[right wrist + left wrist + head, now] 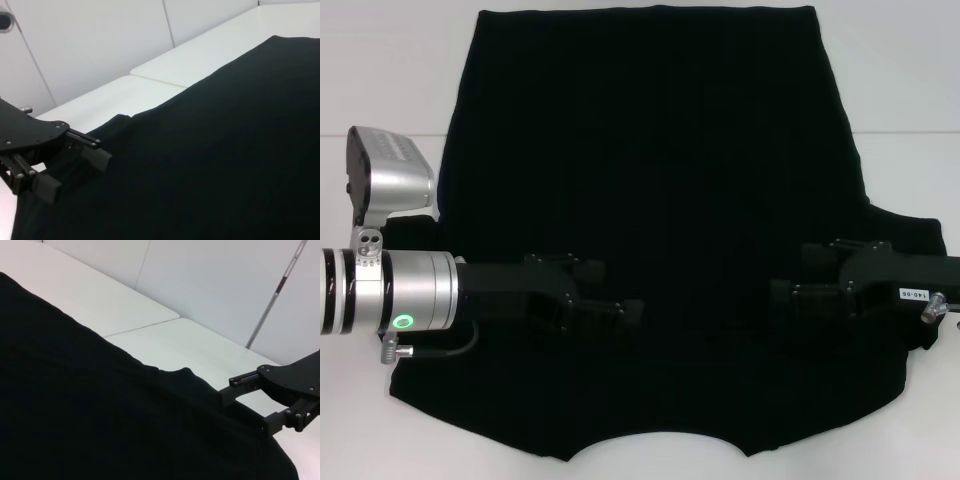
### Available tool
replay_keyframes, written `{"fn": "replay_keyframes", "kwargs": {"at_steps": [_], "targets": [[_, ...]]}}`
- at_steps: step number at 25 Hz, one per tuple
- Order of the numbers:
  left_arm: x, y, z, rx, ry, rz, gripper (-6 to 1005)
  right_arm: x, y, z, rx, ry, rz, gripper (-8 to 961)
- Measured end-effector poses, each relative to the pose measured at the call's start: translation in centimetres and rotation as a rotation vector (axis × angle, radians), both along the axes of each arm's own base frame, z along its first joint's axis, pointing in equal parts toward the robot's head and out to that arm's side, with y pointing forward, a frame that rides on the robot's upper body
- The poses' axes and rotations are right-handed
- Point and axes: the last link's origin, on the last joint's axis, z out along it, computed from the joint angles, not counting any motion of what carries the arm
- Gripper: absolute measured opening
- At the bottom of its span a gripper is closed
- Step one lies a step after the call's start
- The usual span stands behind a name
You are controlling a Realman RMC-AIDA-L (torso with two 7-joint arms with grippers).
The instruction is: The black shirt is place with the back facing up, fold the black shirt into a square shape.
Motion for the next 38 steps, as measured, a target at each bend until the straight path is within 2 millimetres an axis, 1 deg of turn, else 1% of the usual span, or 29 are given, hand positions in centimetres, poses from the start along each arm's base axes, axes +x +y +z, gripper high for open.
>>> {"fn": "replay_keyframes", "kwargs": {"at_steps": [15,19,22,26,27,29,32,34,38], "targets": [[0.1,0.0,-0.1,-0.008,0.006,-0.001,933,-0.2,0.2,-0.1,0.001,0.000,0.005,887],[-0.1,0.1,0.2,0.002,-0.005,0.022,914,-0.4,0.4,0.0,0.001,0.016,-0.021,885],[-0.6,0.8,1.8,0.047,-0.054,0.134,899,-0.8,1.4,1.0,0.024,0.077,-0.118,883],[-2.1,1.6,5.0,0.085,-0.162,0.359,880,-1.5,3.7,3.2,0.056,0.176,-0.302,881],[-2.1,1.6,5.0,0.085,-0.162,0.359,875,-1.7,4.4,3.9,0.062,0.198,-0.353,881],[-3.8,1.3,7.3,0.084,-0.234,0.532,865,-2.0,5.7,5.1,0.086,0.227,-0.432,880],[-4.9,0.6,8.5,0.091,-0.263,0.603,851,-2.7,7.2,6.7,0.113,0.246,-0.497,878],[-6.0,0.1,9.2,0.112,-0.277,0.660,841,-2.9,7.6,7.2,0.121,0.246,-0.502,877],[-8.2,-0.8,9.9,0.155,-0.271,0.759,821,-2.8,8.3,8.2,0.154,0.257,-0.544,875]]}}
